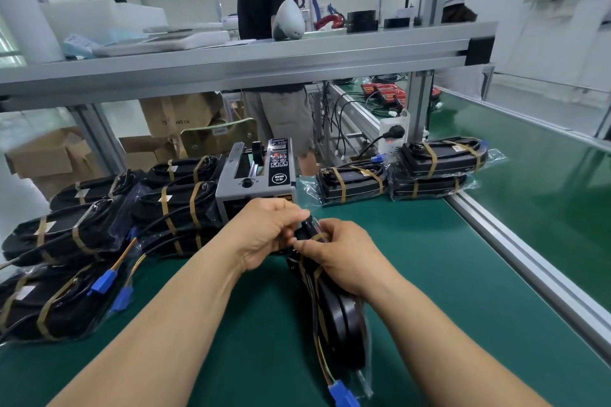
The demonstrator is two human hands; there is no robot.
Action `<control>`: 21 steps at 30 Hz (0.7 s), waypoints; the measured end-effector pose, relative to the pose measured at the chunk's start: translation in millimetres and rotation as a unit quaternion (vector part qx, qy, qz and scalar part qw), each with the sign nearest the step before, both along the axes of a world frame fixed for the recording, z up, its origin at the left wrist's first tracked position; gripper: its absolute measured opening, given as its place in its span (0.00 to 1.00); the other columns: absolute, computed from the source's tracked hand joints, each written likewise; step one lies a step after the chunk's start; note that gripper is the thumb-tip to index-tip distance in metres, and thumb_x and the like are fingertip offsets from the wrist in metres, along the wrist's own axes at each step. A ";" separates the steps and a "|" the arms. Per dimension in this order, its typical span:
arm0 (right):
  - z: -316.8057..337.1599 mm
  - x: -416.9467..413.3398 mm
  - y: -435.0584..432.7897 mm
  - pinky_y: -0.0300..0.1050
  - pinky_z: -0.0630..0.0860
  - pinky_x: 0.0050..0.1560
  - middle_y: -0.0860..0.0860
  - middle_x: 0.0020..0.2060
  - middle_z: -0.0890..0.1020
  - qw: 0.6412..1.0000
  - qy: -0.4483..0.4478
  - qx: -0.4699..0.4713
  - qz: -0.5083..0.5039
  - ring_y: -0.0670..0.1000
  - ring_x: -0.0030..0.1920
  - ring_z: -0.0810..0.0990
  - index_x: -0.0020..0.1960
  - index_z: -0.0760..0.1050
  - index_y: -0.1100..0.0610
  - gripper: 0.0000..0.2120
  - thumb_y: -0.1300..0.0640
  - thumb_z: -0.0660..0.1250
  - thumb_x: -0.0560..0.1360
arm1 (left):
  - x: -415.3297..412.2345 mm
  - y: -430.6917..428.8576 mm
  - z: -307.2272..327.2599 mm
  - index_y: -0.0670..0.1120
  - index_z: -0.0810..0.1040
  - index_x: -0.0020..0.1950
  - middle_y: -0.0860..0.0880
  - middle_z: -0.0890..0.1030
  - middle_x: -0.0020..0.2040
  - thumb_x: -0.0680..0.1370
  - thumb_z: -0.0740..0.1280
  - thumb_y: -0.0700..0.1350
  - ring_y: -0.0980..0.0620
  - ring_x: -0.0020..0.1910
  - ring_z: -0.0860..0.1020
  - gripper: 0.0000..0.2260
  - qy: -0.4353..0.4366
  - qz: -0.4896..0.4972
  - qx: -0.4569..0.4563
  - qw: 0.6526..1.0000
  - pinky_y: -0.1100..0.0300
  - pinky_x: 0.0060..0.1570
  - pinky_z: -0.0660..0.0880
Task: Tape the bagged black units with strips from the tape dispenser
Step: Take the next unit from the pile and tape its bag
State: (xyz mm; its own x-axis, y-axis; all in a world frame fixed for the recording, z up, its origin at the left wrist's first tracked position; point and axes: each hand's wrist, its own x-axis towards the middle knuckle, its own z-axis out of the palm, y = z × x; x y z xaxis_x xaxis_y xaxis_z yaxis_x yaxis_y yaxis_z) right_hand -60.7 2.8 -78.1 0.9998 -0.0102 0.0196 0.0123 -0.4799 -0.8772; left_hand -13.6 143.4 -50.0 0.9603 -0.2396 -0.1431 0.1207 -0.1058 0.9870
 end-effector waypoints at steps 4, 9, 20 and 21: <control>-0.8 -0.2 -0.4 0.53 0.78 0.52 0.53 0.43 0.84 1.000 -0.001 -0.004 -0.004 0.56 0.46 0.82 0.51 0.79 0.56 0.14 0.46 0.73 0.73 | -2.0 -1.6 -9.7 0.44 0.77 0.39 0.54 0.71 0.24 0.76 0.70 0.38 0.58 0.24 0.67 0.06 -0.010 0.027 0.012 1.000 0.61 0.35 0.70; -1.4 1.0 -0.9 0.48 0.75 0.46 0.49 0.38 0.80 1.000 -0.010 -0.012 -0.002 0.50 0.40 0.77 0.50 0.79 0.56 0.15 0.46 0.73 0.73 | -4.5 -5.8 -15.1 0.44 0.77 0.38 0.54 0.71 0.22 0.77 0.69 0.38 0.60 0.21 0.67 0.08 -0.012 0.039 -0.005 0.999 0.67 0.26 0.68; -2.7 1.9 -1.3 0.46 0.74 0.45 0.48 0.39 0.80 1.000 -0.010 -0.020 -0.004 0.50 0.41 0.78 0.51 0.79 0.54 0.14 0.45 0.73 0.73 | -5.0 -6.9 -19.7 0.44 0.77 0.39 0.54 0.70 0.22 0.76 0.70 0.39 0.59 0.22 0.67 0.07 -0.011 0.061 -0.015 0.998 0.68 0.26 0.68; -2.6 2.2 -1.2 0.46 0.74 0.44 0.48 0.39 0.80 1.000 -0.009 -0.020 -0.004 0.50 0.41 0.78 0.51 0.79 0.54 0.14 0.45 0.73 0.73 | -5.1 -7.1 -20.1 0.44 0.77 0.38 0.54 0.70 0.22 0.76 0.70 0.39 0.60 0.22 0.67 0.07 -0.013 0.062 -0.016 0.998 0.68 0.26 0.69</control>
